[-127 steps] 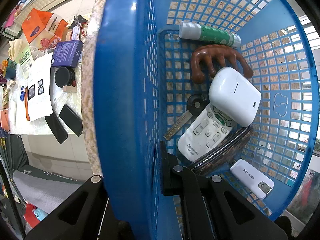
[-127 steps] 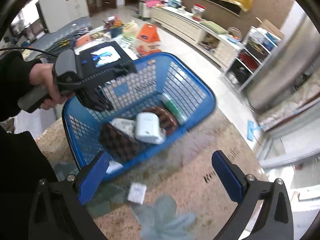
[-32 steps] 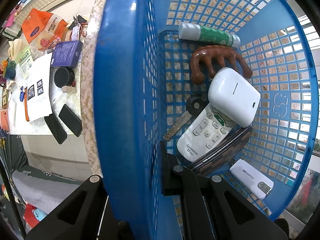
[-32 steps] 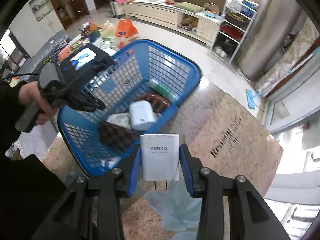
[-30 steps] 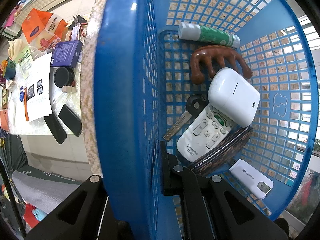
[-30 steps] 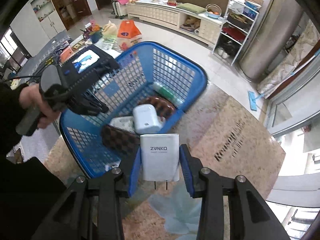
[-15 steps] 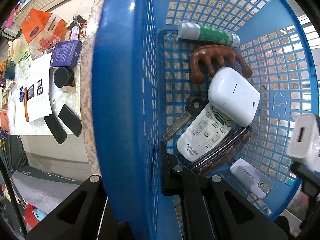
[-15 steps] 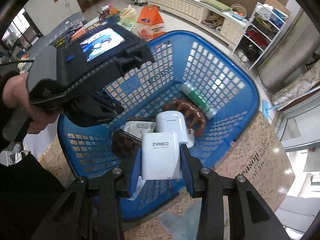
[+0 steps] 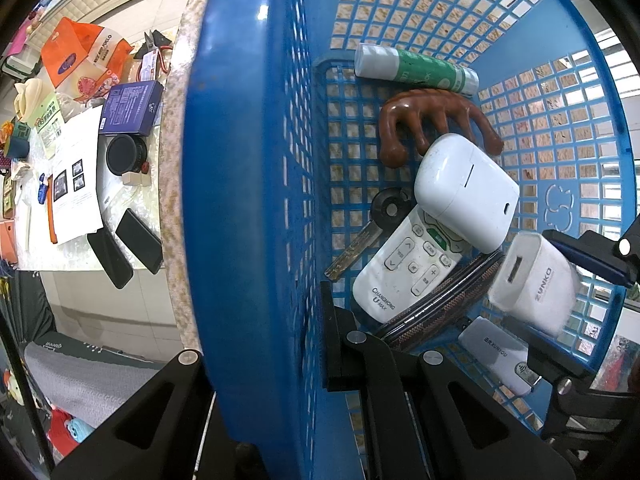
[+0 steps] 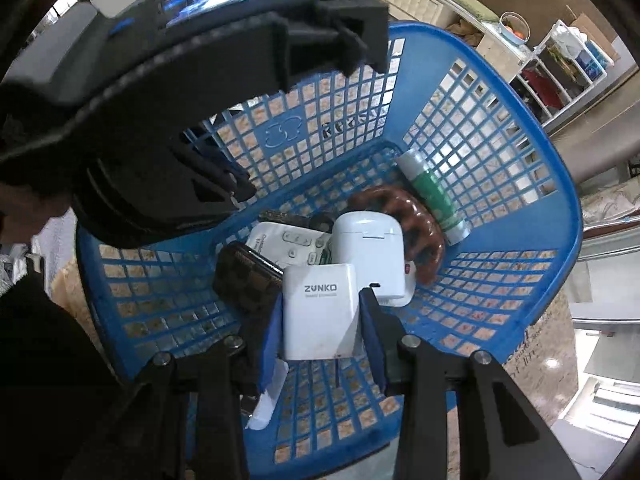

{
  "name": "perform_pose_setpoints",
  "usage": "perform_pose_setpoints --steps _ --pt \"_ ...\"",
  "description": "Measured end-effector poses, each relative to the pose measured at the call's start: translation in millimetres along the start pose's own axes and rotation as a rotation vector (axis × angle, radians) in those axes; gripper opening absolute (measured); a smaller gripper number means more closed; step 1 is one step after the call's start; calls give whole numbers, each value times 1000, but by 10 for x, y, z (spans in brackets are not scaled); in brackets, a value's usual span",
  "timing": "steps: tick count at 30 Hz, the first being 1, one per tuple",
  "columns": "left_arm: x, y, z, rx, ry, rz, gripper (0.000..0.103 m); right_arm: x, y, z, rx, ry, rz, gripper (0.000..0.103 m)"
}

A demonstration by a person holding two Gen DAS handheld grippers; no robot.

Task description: Organize rigid objects

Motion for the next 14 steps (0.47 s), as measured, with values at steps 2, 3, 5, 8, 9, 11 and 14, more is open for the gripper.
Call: perform_pose_setpoints --steps 2,3,5,8,9,11,14 --pt "2 4 0 -1 0 1 5 20 -13 -19 -1 2 3 39" --pt "2 2 -1 -3 0 0 5 24 -23 -5 0 -3 5 42" --pt "2 1 -2 -5 -1 -1 6 17 -37 -1 9 -14 3 70" --pt "3 -3 -3 -5 -1 -2 6 29 -50 -33 6 1 -1 82" --pt "4 -5 -2 -6 1 -5 6 28 -30 -46 4 3 -2 84" --pt "13 -12 3 -4 3 -14 7 18 28 -71 1 3 8 97" --pt "29 -34 18 12 -2 -32 16 -50 169 -94 -5 -13 30 102"
Point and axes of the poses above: each gripper's, at about its wrist camera, not at the fingertips, and y roughly against the way its jaws point, z to its right, x to its top, the point moved 1 cm from there along -y, roughly the way its jaws point, and after that the axes turned 5 degrees about y, right-handed, at the moved point
